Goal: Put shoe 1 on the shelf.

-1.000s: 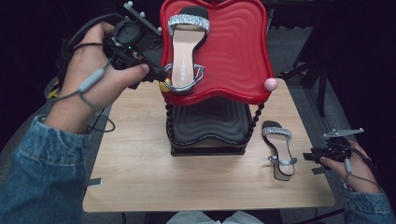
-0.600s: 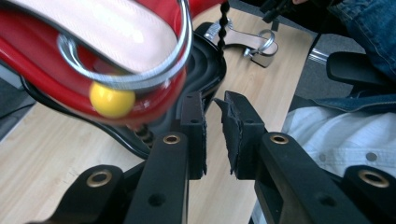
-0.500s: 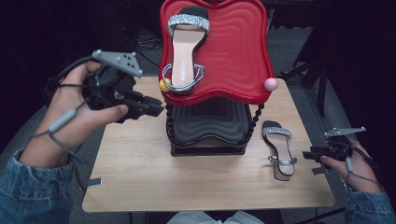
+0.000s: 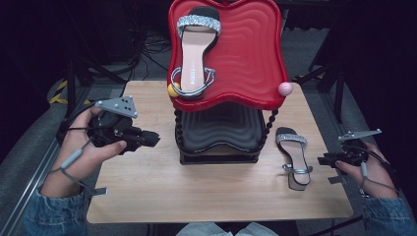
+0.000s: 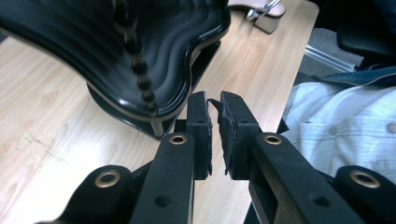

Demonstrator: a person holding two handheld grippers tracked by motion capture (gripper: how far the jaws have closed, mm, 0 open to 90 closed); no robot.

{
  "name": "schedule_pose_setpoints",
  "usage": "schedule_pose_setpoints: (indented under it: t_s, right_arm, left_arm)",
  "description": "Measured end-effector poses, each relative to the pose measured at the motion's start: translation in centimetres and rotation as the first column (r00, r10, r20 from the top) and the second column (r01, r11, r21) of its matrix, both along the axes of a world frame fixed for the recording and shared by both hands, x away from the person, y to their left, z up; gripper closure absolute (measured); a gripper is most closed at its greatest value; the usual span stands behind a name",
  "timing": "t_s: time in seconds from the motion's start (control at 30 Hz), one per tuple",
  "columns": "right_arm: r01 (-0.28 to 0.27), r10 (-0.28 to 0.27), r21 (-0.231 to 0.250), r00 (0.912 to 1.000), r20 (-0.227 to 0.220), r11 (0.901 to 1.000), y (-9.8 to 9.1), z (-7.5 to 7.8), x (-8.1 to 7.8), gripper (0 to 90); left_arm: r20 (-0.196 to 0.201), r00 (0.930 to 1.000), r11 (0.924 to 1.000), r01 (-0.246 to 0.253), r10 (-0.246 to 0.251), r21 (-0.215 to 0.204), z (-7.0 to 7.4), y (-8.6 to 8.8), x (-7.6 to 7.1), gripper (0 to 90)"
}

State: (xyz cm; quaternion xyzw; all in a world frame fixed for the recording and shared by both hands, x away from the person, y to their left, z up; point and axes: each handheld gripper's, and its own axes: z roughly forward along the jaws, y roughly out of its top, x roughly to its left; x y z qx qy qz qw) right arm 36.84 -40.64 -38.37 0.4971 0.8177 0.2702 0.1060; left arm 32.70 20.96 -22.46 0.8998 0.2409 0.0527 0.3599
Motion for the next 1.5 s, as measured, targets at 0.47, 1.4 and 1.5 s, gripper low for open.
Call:
schedule_pose_setpoints:
  t_s: [0.47,1.4,1.5]
  right_arm:
    - [-0.070,0.070,-0.018,0.9975,-0.013,0.9974,1.9,2.4,-1.0,62.1]
    - [-0.402,0.386,-0.093,0.9103,-0.148,0.9110,10.3,-0.1,-0.3,60.2]
    - [-0.411,0.388,-0.116,0.9038,-0.180,0.9040,10.5,-0.2,-0.3,79.3]
  left_arm:
    - [-0.069,0.9973,0.9996,-0.028,0.027,-0.011,-6.2,0.3,0.2,80.9]
    - [-0.165,0.9840,0.9976,-0.069,0.068,0.001,-8.9,0.9,0.9,78.3]
    - [-0.166,0.9833,0.9972,-0.075,0.074,0.001,-9.0,1.1,0.8,78.3]
